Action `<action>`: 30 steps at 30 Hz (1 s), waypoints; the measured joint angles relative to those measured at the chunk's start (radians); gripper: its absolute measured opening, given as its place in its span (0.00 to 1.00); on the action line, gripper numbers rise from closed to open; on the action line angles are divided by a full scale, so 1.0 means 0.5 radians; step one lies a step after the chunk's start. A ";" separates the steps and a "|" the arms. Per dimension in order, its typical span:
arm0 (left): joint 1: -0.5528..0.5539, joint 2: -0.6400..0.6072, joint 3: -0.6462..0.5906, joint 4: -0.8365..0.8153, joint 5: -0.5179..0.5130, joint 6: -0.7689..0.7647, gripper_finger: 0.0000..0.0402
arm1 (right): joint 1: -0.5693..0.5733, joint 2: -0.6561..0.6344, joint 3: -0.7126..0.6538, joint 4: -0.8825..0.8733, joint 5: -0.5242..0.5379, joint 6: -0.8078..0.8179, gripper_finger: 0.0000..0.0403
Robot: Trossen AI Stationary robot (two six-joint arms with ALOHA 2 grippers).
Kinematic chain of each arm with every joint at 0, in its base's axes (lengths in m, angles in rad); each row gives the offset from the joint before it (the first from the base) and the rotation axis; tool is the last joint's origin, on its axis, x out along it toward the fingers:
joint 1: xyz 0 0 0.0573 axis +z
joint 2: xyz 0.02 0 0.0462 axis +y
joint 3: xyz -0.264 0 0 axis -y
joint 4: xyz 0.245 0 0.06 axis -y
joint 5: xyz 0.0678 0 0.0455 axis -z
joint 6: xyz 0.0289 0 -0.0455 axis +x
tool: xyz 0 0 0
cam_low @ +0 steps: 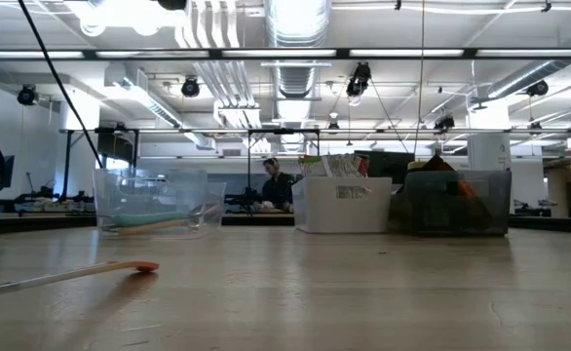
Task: Pick & Place Food Item
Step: Put the red seasoning can into the black bin
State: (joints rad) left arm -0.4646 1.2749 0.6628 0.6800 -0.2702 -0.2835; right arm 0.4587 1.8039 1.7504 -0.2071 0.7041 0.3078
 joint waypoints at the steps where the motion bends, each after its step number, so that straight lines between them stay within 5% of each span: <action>1: -0.010 -0.018 0.000 0.006 0.034 0.003 0.73 | -0.001 0.000 0.000 0.008 -0.006 -0.010 0.70; 13: -0.029 -0.117 0.000 0.024 0.111 0.096 0.75 | 0.009 -0.005 0.000 0.196 -0.298 -0.115 0.70; 22: -0.010 -0.110 0.013 0.055 0.108 0.104 0.98 | 0.018 -0.005 0.000 0.230 -0.328 -0.153 0.70; 30: -0.016 -0.110 0.012 0.168 0.205 0.203 0.90 | 0.017 -0.005 0.000 0.357 -0.316 -0.208 0.70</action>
State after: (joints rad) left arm -0.4725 1.2198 0.6690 0.7639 -0.1677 -0.1821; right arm 0.4671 1.8015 1.7504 -0.0285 0.5461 0.2038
